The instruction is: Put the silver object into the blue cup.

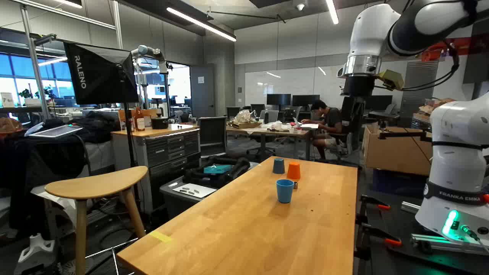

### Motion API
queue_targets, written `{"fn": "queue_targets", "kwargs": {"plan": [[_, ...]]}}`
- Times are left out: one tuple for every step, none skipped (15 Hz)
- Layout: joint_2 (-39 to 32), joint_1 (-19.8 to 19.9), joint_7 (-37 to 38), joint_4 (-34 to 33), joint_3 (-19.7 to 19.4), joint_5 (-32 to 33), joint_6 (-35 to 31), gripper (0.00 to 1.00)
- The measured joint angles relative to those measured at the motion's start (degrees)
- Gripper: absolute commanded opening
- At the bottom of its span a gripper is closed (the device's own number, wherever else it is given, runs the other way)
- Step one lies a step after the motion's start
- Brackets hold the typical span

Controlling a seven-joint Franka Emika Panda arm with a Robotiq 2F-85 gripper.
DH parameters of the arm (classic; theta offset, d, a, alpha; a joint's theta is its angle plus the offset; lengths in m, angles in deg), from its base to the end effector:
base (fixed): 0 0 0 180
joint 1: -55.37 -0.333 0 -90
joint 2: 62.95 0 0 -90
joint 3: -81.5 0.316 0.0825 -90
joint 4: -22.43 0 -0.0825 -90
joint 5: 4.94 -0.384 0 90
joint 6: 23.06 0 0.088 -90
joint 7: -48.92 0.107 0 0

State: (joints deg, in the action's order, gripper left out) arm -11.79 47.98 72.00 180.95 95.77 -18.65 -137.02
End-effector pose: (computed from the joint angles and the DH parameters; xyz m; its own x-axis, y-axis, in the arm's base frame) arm 0.2757 0.1220 0.4553 0.9776 -0.1929 0.0836 -0.1871 -0.9796 -0.0730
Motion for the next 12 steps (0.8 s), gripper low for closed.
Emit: {"fn": "queue_targets", "kwargs": {"plan": [[0.0, 0.0, 0.0, 0.0, 0.0, 0.0, 0.0, 1.00], [0.0, 0.0, 0.0, 0.0, 0.0, 0.0, 0.0, 1.00], [0.0, 0.0, 0.0, 0.0, 0.0, 0.0, 0.0, 1.00], [0.0, 0.0, 0.0, 0.0, 0.0, 0.0, 0.0, 1.00], [0.0, 0.0, 0.0, 0.0, 0.0, 0.0, 0.0, 1.00], [0.0, 0.0, 0.0, 0.0, 0.0, 0.0, 0.0, 1.00], [0.0, 0.0, 0.0, 0.0, 0.0, 0.0, 0.0, 1.00], [0.0, 0.0, 0.0, 0.0, 0.0, 0.0, 0.0, 1.00], [0.0, 0.1, 0.0, 0.0, 0.0, 0.2, 0.0, 1.00], [0.0, 0.4, -0.1, -0.1, -0.2, 0.8, 0.0, 1.00], [0.1, 1.5, -0.1, -0.4, -0.9, 2.2, -0.2, 1.00], [0.2, 3.5, -0.1, -0.9, -2.2, 3.9, -0.2, 1.00]]}}
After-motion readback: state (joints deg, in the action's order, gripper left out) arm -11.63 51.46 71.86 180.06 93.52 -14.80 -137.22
